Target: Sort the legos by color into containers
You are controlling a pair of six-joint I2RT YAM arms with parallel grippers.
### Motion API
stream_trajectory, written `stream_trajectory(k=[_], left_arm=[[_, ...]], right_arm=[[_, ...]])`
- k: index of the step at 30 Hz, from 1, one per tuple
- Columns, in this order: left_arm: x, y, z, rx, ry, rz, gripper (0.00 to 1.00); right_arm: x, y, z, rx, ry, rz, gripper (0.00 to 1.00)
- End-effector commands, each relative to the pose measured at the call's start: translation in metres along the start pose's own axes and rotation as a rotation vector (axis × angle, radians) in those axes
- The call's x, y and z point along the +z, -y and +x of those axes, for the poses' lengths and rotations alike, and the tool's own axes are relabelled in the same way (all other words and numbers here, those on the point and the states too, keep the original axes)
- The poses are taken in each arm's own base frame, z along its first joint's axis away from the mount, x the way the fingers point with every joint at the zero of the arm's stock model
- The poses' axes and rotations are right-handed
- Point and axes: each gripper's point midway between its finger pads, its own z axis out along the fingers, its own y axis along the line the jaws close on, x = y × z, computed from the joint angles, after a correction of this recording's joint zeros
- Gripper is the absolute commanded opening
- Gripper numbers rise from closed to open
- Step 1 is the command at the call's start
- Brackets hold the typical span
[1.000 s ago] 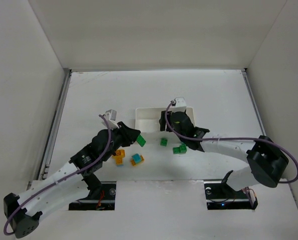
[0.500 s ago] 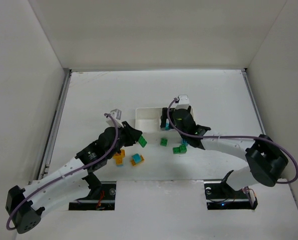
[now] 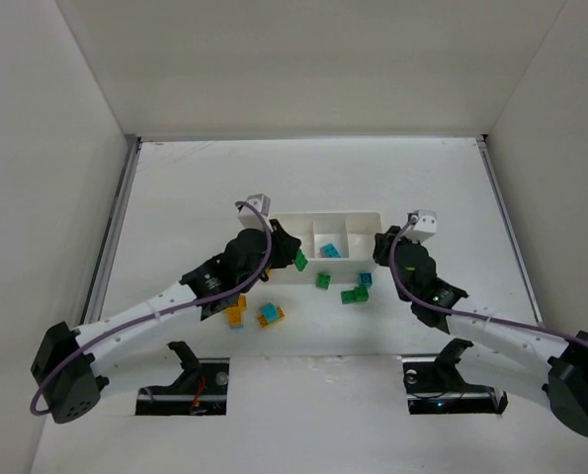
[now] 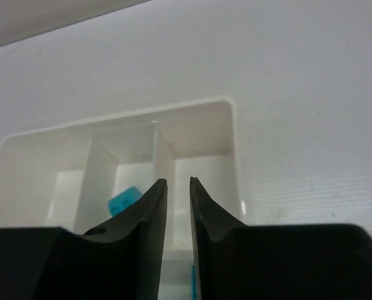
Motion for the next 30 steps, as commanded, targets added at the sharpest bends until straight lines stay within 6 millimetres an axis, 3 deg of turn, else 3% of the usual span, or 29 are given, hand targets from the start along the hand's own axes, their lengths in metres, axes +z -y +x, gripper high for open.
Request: stream_trajectory(k=[1,3,7,9,15,22,30], left_arm=[[0.014,0.034,-0.039,0.051,0.119,0.049,0.13],[0.030,0.044,-0.043,0.070,0.127,0.044,0.14],[0.066,0.068,-0.037,0.105,0.117,0.056,0.13],[0.083,0.076,-0.032,0.107,0.115,0.048,0.13],[0.126,0.107,-0.017,0.138,0.103,0.060,0.13],[0.163,0.120,0.005,0.201,0.101,0.031,0.17],[0.167,0.118,0.006,0.217,0.107,0.015,0.52]], right_arm=[[0.000,0.025,-0.017,0.120,0.101,0.104,0.31],[-0.001,0.035,-0.016,0.142,0.117,0.133,0.37],[-0.003,0.051,-0.017,0.167,0.152,0.173,0.63],[-0.005,0.056,-0.017,0.189,0.164,0.182,0.71],[-0.014,0.068,-0.027,0.237,0.211,0.202,0.73],[-0.014,0.069,-0.027,0.242,0.205,0.203,0.74],[-0.018,0.067,-0.032,0.258,0.218,0.186,0.81]])
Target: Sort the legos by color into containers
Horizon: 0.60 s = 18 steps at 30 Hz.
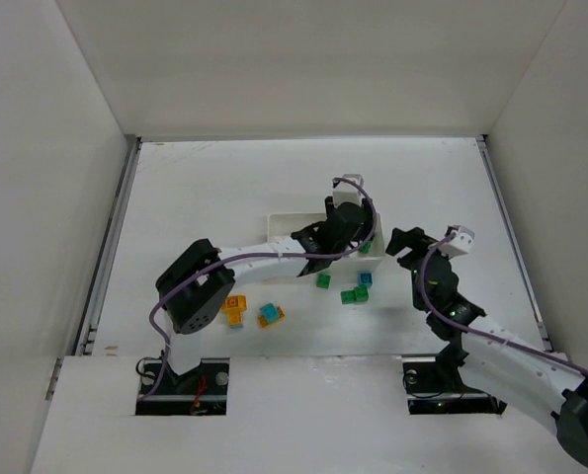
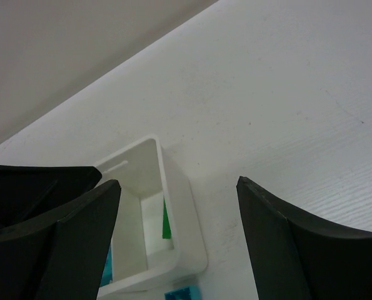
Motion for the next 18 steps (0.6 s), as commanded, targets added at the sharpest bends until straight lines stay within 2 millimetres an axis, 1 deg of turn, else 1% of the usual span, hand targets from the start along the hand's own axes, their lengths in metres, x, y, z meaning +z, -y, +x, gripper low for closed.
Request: stream_trajectory(k=[1,2,3,5,7,9,10,12,14,16,18], left_arm=[[-0.010,0.019,-0.050,-0.035,0.113,0.038,0.54],[-0.016,0.021,-0.056,-0.035,0.123,0.045,0.55],[-0.023,0.021,-0.062,-0.036,0.131,0.052,0.55],[-0.040,0.019,-0.073,-0.037,0.152,0.063,0.53],[-0.060,0.012,-0.079,-0.052,0.163,0.074,0.49],[-0.085,0.001,-0.078,-0.069,0.164,0.089,0.43],[-0.096,-0.005,-0.073,-0.070,0.159,0.091,0.40],[-0.119,-0.018,-0.060,-0.067,0.140,0.090,0.32],[-0.141,-0.033,-0.044,-0.060,0.118,0.081,0.25],[-0.158,-0.051,-0.027,-0.059,0.096,0.056,0.21],[-0.168,-0.063,-0.011,-0.065,0.069,0.037,0.20]], right_arm=[[0.000,-0.004,-0.009,0.041,0.032,-0.007,0.81],[0.001,-0.005,-0.008,0.033,0.030,-0.007,0.80],[0.001,-0.005,-0.008,0.027,0.028,-0.004,0.76],[0.003,-0.006,-0.006,0.008,0.018,0.001,0.61],[0.004,-0.008,-0.003,-0.014,0.002,0.005,0.43],[0.002,-0.010,0.001,-0.027,-0.016,0.006,0.28],[0.000,-0.011,0.000,-0.028,-0.022,0.003,0.23],[-0.012,-0.014,0.005,-0.017,-0.049,-0.019,0.19],[-0.030,-0.016,0.016,0.020,-0.106,-0.049,0.19],[-0.041,-0.010,0.029,0.033,-0.166,-0.041,0.19],[-0.048,-0.003,0.046,0.014,-0.242,-0.033,0.22]])
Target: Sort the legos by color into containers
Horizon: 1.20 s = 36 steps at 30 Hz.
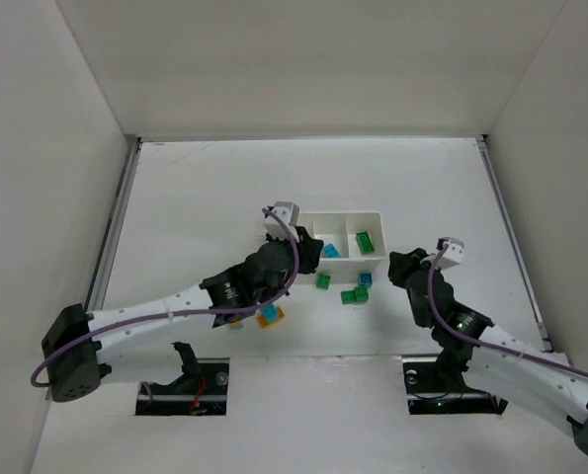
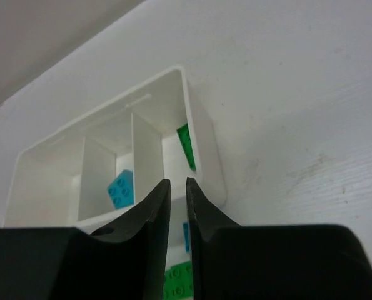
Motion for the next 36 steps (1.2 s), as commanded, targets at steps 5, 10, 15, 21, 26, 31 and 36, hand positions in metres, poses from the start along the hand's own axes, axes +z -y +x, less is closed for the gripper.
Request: stream_trajectory(k=[5,10,15,21,26,31,36], left_arm=[[-0.030,-0.038,0.060,0.006,-0.116,-0.077,0.20],[-0.039,-0.044,0.076,0.023,-0.142,-0.083,0.22],[-0.062,-0.068,0.066,0.036,-0.094,-0.151,0.23],[-0.079,-0.118,0.061,-0.012,-0.070,-0.312,0.26],[-0.089,-0.155,0.061,-0.087,-0.069,-0.440,0.29],[-0.080,-0.177,0.056,-0.109,-0.101,-0.538,0.36],[-0.061,-0.200,0.049,-0.152,-0.145,-0.648,0.40]], right_arm=[[-0.005,0.001,0.059,-0.065,-0.295,0.022,0.34],[-0.005,-0.020,0.089,-0.198,-0.383,-0.017,0.56],[-0.032,-0.055,0.095,-0.270,-0.382,-0.100,0.61],[-0.056,-0.128,0.131,-0.398,-0.476,-0.324,0.46],[-0.077,-0.191,0.158,-0.484,-0.484,-0.506,0.73],[-0.070,-0.222,0.168,-0.534,-0.467,-0.526,0.68],[-0.070,-0.218,0.153,-0.501,-0.430,-0.524,0.68]])
